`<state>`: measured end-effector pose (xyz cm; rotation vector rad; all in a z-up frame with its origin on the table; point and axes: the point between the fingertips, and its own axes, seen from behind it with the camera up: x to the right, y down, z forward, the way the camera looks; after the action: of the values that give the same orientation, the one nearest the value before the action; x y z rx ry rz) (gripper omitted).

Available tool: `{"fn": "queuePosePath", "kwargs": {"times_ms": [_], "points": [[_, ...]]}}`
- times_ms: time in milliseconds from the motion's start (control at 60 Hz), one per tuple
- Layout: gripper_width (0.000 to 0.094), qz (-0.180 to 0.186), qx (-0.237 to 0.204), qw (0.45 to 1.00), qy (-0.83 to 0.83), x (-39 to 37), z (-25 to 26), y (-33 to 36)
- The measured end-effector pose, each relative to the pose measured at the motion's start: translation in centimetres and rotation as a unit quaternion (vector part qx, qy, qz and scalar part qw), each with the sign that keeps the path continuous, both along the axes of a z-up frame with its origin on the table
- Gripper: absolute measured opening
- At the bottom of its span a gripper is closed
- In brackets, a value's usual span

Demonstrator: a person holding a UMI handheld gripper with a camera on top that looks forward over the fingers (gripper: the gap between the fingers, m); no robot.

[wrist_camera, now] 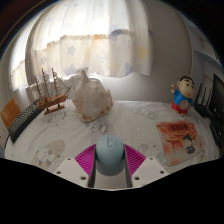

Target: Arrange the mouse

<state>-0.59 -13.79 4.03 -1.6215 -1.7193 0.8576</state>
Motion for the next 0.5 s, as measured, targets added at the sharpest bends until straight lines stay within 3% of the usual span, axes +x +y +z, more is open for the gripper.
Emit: {"fn": "queuePosePath", "kwargs": {"times_ms": [167,250,350,500], "points": [[0.0421,0.010,0.024,0.998,0.054,-2.4,9.1,7.5],[0.0422,-0.002,0.035,0.997,0.066,-3.9,10.6,13.1],[0.0421,-0.028,0.040,0.997,0.056,-5.8,8.6,20.6],[0.0431,-0.062,0.034,0.997,0.006,-7.0,0.7,28.8]]}}
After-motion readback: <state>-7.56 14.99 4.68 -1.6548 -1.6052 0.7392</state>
